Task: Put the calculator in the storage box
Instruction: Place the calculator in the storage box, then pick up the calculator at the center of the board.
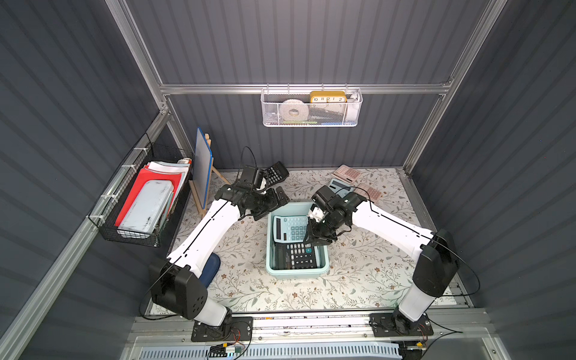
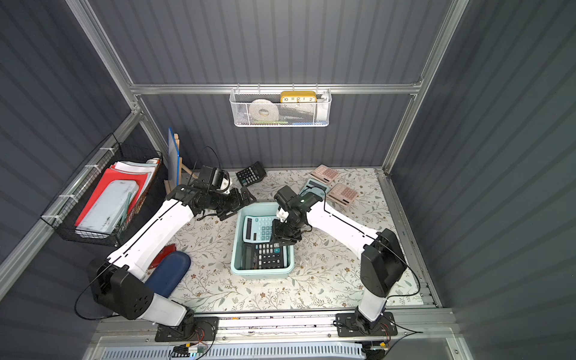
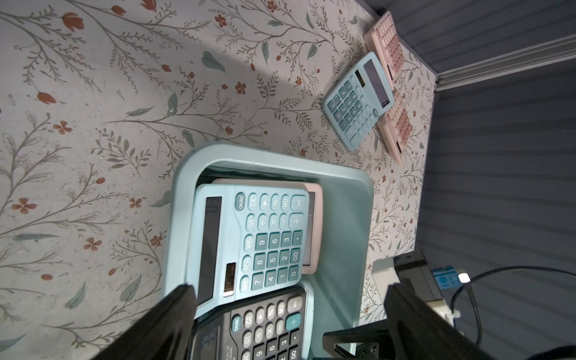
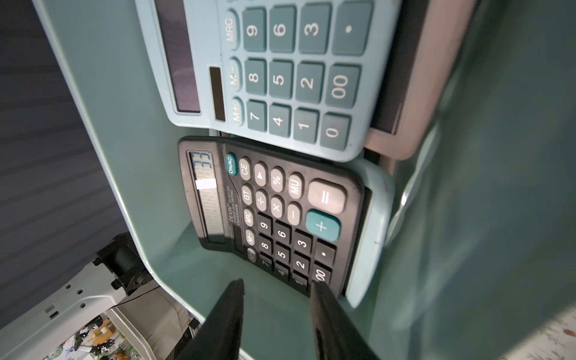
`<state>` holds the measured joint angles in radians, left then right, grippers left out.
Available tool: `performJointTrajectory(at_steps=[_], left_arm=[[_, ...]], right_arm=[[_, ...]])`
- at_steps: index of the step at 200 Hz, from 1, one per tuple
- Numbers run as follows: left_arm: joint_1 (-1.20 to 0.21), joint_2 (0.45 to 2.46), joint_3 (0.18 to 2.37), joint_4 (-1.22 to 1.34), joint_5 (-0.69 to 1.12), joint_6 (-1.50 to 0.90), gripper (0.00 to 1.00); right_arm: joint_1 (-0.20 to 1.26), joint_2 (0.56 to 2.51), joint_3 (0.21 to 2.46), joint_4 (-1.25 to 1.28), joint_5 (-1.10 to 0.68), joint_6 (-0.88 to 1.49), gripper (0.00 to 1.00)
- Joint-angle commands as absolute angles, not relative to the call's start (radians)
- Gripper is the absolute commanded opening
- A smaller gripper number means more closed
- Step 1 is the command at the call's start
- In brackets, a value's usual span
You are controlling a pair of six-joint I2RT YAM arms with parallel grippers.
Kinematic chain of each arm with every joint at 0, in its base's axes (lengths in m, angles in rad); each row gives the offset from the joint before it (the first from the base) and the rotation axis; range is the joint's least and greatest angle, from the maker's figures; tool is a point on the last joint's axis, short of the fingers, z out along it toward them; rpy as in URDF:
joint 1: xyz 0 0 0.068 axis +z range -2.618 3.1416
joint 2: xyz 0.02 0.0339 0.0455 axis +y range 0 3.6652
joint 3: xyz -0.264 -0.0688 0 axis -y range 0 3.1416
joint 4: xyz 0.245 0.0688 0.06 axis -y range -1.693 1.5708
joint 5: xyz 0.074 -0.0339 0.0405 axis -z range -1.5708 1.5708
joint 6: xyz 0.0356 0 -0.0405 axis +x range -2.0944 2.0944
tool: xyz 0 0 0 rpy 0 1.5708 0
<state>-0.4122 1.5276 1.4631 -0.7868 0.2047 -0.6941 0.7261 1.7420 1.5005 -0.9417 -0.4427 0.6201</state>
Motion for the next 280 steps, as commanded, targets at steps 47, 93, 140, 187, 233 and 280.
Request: performJointTrajectory(at_steps=[47,93,140,187,233,280], left_arm=[[-0.387,1.552,1.379,-0.81,0.239,-0.699,1.0],[-0.379,1.551,1.363,-0.793,0.255,-0.707,0.99],[-0.374,1.534,1.366,-0.782,0.254,-0.709,0.99],[-0.373,1.536,1.403,-0.754,0.268,-0.703,0.99],[-0.373,1.581,1.487,-0.742,0.271,-0.69,0.99],[-0.373,1.666,1.589,-0.739,0.287,-0.669,0.99]], right_arm=[[0.803,1.849,1.549,-1.009,-0.42,0.543,0.39],[0.845,1.947,1.617,-1.012,-0.451,0.513,0.38],[0.861,1.942,1.641,-1.012,-0.444,0.504,0.37],[0.851,1.822,1.634,-0.984,-0.362,0.513,0.38],[0.773,1.719,1.603,-0.942,-0.292,0.563,0.42],[0.595,1.59,1.476,-0.811,-0.31,0.677,0.51]])
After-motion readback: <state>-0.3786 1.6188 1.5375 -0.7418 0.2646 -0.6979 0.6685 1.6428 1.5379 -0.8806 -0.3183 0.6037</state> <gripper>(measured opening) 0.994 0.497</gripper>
